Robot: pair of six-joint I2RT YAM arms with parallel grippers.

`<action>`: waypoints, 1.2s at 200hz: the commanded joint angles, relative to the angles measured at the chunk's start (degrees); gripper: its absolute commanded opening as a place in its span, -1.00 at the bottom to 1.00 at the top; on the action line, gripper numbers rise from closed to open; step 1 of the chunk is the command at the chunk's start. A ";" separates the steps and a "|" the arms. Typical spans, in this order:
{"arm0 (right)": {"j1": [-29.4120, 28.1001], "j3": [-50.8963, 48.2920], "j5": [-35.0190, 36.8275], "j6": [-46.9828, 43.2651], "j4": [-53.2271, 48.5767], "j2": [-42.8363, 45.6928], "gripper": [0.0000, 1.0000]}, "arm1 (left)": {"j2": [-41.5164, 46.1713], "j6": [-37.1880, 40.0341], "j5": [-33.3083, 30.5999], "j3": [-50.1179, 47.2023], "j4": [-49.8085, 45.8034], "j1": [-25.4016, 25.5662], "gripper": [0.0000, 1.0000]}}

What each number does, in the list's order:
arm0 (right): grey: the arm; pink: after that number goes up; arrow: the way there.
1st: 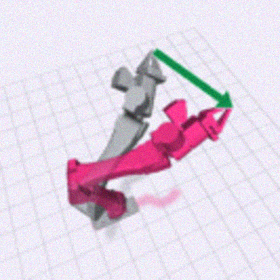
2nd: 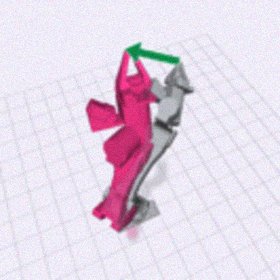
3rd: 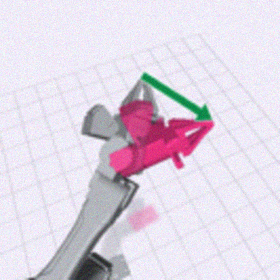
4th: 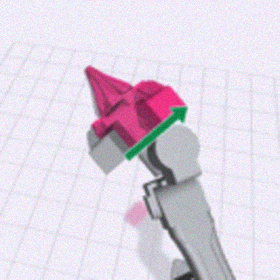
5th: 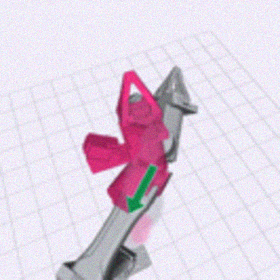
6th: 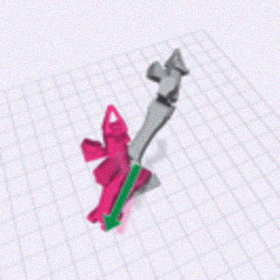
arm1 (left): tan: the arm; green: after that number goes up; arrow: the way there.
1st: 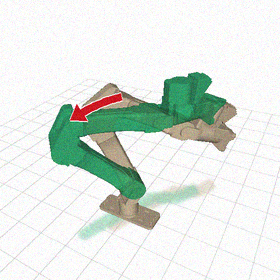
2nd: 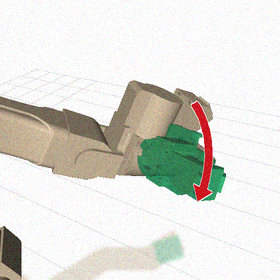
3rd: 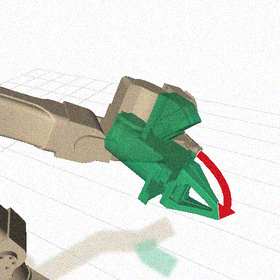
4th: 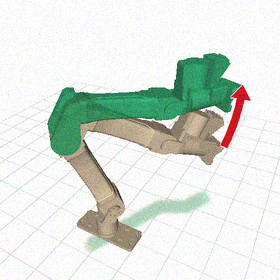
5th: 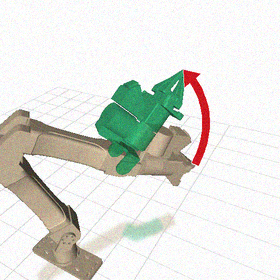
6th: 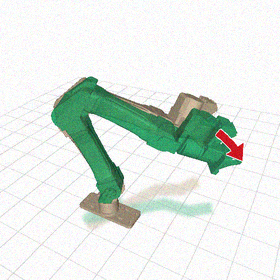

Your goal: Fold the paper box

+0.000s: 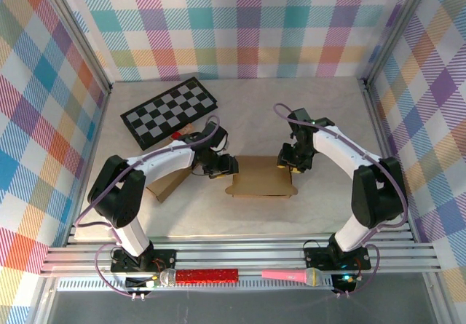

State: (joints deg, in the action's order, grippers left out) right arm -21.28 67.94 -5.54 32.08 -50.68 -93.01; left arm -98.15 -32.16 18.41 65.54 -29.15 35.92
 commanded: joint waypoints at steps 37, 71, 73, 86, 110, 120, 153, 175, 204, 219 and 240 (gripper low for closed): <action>1.13 -7.09 0.52 -3.02 0.19 7.06 0.29 | -1.40 -0.58 0.48 -1.99 2.05 0.62 -0.06; 1.24 -10.14 -3.16 -4.67 3.39 6.27 0.39 | -2.03 -0.45 0.61 -2.16 2.99 0.73 -0.06; 1.24 -10.25 -3.38 -4.77 3.50 6.11 0.39 | -2.07 -0.47 0.65 -2.17 3.03 0.73 -0.06; 1.32 -10.37 -3.86 -5.14 4.21 5.11 0.36 | -2.22 -0.44 0.72 -2.09 3.43 0.77 -0.06; 1.40 -10.63 -3.13 -5.53 4.93 3.19 0.24 | -2.41 -0.40 0.74 -2.17 3.98 0.82 -0.06; 1.42 -10.70 -3.07 -5.62 5.14 2.40 0.19 | -2.61 -0.52 0.75 -2.33 4.30 0.81 -0.06; 1.46 -11.82 -3.08 -5.45 6.22 1.38 0.06 | -2.65 -0.86 0.58 -2.87 5.45 0.82 -0.07; 1.48 -12.73 -2.98 -5.34 6.79 1.34 0.00 | -2.24 -1.13 0.61 -3.26 6.32 0.82 -0.08; 1.47 -13.59 -3.05 -5.49 7.42 1.25 -0.09 | -2.40 -1.15 1.14 -3.31 7.28 0.80 -0.12; 1.53 -13.88 -3.40 -5.67 7.99 1.10 -0.17 | -2.38 -1.24 1.49 -3.49 8.19 0.82 -0.12; 1.54 -13.91 -4.44 -6.24 8.69 0.99 -0.29 | -2.41 -1.56 2.60 -3.88 10.21 0.79 -0.15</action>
State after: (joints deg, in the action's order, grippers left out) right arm -20.14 55.81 -9.82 27.20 -42.59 -91.02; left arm -100.07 -32.99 19.00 62.70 -21.80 36.25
